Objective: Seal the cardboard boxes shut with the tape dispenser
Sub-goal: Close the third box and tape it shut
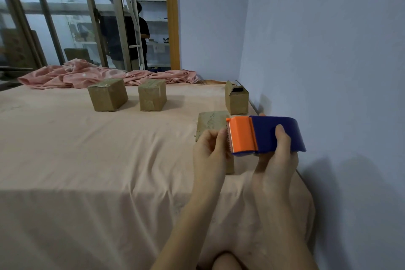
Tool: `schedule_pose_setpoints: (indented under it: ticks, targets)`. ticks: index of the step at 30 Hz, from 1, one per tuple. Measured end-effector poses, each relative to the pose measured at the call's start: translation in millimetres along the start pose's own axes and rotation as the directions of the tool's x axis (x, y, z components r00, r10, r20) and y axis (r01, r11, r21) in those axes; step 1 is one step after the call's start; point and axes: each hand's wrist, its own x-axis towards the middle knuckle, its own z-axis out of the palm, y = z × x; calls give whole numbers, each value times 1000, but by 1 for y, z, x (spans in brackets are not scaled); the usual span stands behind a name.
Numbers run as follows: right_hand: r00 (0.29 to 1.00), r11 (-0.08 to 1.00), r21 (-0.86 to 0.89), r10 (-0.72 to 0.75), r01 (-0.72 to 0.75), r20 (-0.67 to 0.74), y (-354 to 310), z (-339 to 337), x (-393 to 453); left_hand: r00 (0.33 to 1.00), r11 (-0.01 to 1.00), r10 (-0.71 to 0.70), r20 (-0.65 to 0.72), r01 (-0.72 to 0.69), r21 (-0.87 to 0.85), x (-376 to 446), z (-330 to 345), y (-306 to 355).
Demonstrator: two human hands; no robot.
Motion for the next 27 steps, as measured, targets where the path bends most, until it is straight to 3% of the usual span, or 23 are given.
schedule_pose_setpoints:
  ticks: [5,11,16,27]
  targets:
    - [994,1000,-23,-8,6,-109,8,4,-7,981,967,168,-98,-145,210,-1,-2,-10]
    - [981,999,13,-33,36,-190,8,11,-8,976,954,176,-125,-137,268,-4,-9,-14]
    - [970,998,52,47,-36,-240,6,18,1,966,911,205,-159,-129,392,-3,-7,-10]
    - [969,993,48,118,-110,-216,3,29,7,948,856,236,-216,-97,508,-8,-8,2]
